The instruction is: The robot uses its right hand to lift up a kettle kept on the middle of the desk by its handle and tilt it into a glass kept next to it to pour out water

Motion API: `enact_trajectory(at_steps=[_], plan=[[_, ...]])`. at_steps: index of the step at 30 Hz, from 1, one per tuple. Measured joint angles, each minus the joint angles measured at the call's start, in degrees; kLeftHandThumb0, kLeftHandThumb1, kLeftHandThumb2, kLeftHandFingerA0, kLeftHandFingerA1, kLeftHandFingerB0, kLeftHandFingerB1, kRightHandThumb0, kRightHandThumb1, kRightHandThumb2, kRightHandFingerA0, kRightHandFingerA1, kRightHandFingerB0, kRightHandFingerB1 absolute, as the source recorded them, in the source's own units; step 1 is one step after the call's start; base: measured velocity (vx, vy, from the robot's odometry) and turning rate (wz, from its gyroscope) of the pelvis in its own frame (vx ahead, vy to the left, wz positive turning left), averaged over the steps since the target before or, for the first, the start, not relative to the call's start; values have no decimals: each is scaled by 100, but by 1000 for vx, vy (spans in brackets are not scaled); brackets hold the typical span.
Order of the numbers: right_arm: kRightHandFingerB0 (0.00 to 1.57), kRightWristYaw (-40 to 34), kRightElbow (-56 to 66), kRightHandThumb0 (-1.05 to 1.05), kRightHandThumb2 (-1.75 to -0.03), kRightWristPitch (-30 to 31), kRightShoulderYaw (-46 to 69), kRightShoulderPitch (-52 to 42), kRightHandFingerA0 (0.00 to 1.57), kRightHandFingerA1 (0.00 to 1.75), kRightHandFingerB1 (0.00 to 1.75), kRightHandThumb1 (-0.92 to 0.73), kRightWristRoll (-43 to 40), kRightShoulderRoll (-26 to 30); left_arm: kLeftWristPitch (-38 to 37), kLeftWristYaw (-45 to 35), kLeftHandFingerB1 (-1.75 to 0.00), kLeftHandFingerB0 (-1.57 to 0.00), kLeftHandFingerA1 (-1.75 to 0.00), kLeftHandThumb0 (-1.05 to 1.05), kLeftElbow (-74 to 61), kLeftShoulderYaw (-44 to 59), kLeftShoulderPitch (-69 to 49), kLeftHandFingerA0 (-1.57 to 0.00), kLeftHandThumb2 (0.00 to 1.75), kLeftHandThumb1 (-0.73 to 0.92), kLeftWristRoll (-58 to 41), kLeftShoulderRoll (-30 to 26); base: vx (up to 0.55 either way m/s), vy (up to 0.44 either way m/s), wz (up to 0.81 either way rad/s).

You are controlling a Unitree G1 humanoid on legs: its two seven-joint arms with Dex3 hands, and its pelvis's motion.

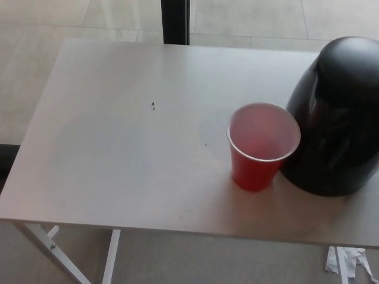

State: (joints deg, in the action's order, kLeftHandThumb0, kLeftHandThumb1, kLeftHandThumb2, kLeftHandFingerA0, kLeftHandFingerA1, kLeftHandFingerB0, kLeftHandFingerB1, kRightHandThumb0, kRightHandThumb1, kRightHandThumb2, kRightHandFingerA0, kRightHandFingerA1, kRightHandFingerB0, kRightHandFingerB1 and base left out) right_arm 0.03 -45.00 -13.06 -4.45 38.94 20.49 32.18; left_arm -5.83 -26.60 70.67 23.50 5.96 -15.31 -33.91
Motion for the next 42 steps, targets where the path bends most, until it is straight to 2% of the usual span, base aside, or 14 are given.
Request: enact_trajectory(at_steps=[1, 3, 8, 11, 14, 15, 16, 17, 18, 19, 22, 36, 37, 42], plan=[[22, -30, -47, -43, -83, -41, 0, 22, 66, 63, 44, -61, -5, -23, 0, 1, -159, -52, -140, -105, -1, -9, 3, -77, 104, 21, 10, 0, 0, 0, 0], [29, -89, -124, -35, -64, -92, -22, 73, 78, 56, 33, -78, 4, -50, 0, 2, -156, -57, -138, -105, -1, -21, 9, -80, 105, 22, 26, 0, 0, 0, 0], [34, -243, -450, -31, -64, -379, -27, 258, 94, 63, 35, -80, 0, -103, 0, 4, -162, -48, -139, -105, -8, -31, 5, -79, 105, 21, 58, 0, 0, 0, 0], [44, -307, -563, -29, -66, -490, -35, 332, 115, 104, 35, -86, -1, -129, 0, 3, -157, -54, -140, -105, -8, -33, 1, -76, 105, 22, 66, 0, 0, 0, 0], [59, -402, -576, -26, -66, -539, -40, 415, 102, 132, 40, -83, 18, -174, 0, 1, -152, -61, -137, -105, -7, -27, -9, -78, 102, 24, 67, 0, 0, 0, 0], [91, -437, -576, -9, -78, -543, -46, 421, 89, 163, 54, -71, 29, -184, 0, 1, -150, -64, -134, -105, -6, -26, -14, -83, 102, 25, 67, 0, 0, 0, 0], [101, -489, -576, -7, -82, -546, -55, 426, 88, 161, 63, -68, 42, -194, 0, 1, -156, -60, -135, -105, -6, -24, -19, -81, 105, 23, 67, 0, 0, 0, 0], [101, -532, -570, -7, -82, -547, -62, 435, 88, 161, 63, -68, 50, -197, 0, 2, -156, -60, -135, -105, -4, -24, -25, -81, 105, 23, 68, 0, 0, 0, 0], [104, -553, -567, -8, -110, -547, -68, 444, 101, 151, 117, -52, 55, -197, 0, 2, -154, -63, -134, -105, -3, -24, -28, -82, 106, 24, 68, 0, 0, 0, 0], [97, -611, -536, -7, -120, -544, -86, 464, 97, 154, 131, -50, 74, -196, 0, 0, -153, -63, -135, -105, 0, -20, -38, -83, 107, 26, 67, 0, 0, 0, 0], [90, -666, -362, -9, -127, -529, -100, 446, 96, 162, 142, -46, 102, -195, 0, -10, -153, -69, -134, -105, 1, -11, -59, -83, 106, 24, 67, 0, 0, 0, 0], [86, -836, -126, -15, -100, -549, 32, 132, 91, 160, 141, -59, 86, -181, -78, -54, -153, -63, -137, -105, 6, -3, -187, -81, 107, 25, 77, 0, 0, 0, 0], [86, -868, -87, -19, -94, -550, 36, 89, 86, 145, 121, -59, 88, -181, -80, -54, -154, -62, -137, -105, 14, 1, -188, -80, 107, 25, 77, 0, 0, 0, 0], [84, -1077, 388, -21, -83, -380, 33, -195, 87, 155, 75, -64, 203, -181, -131, -49, -154, -55, -141, -105, 6, -19, -217, -78, 109, 27, 90, 0, 0, 0, 0]])
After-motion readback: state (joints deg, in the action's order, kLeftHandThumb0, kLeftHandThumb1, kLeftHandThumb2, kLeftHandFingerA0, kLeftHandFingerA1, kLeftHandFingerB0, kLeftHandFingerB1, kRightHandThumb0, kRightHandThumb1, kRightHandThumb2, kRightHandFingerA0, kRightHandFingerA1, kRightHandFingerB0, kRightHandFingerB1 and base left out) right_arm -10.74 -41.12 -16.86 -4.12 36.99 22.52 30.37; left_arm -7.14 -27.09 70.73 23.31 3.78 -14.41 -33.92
